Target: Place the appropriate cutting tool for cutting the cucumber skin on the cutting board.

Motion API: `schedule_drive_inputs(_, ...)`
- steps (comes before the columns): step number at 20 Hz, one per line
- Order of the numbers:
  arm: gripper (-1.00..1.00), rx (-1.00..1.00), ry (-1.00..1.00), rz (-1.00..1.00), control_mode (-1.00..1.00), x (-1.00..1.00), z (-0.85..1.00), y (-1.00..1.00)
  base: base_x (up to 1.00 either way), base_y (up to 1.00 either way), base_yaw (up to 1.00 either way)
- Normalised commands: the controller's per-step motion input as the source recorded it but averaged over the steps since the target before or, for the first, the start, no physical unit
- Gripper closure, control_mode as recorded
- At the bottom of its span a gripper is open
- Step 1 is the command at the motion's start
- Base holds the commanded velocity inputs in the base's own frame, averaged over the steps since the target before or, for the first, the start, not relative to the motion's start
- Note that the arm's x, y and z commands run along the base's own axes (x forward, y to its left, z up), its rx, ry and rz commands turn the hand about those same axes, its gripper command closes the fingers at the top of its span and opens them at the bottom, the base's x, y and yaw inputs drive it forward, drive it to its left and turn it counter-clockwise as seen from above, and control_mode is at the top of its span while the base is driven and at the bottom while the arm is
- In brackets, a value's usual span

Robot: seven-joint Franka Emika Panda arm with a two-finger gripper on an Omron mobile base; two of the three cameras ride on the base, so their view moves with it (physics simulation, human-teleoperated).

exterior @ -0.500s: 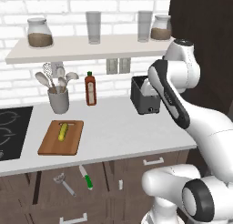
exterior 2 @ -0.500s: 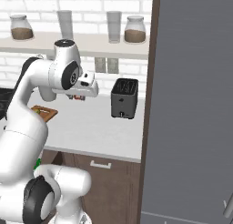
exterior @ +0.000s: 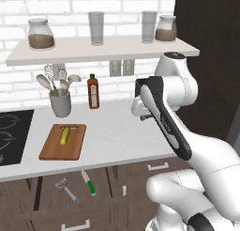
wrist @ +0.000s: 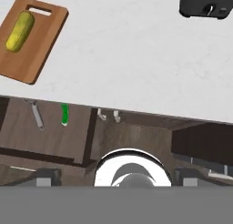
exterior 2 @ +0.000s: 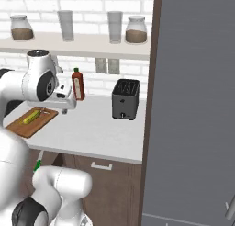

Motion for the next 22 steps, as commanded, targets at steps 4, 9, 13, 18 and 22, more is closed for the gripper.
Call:
schedule_drive_inputs(4, -1.0, 0.0, 0.16, 0.0, -1.0, -0.58, -0.44, 1.0, 0.0, 0.0, 0.0)
schedule_drive_inputs(9, -1.0, 0.0, 0.15, 0.0, -1.0, -0.46, -0.27, 1.0, 0.0, 0.0, 0.0)
schedule_drive_inputs(13, -1.0, -0.02, 0.27, 0.0, -1.0, -0.17, -0.23, 1.0, 0.0, 0.0, 0.0)
schedule_drive_inputs(18, -1.0, -0.08, 0.31, 0.0, -1.0, 0.0, -0.47, 1.0, 0.0, 0.0, 0.0)
schedule_drive_inputs(22, -1.0, -0.02, 0.24, 0.0, -1.0, 0.0, -0.67, 0.98, 0.0, 0.0, 0.0)
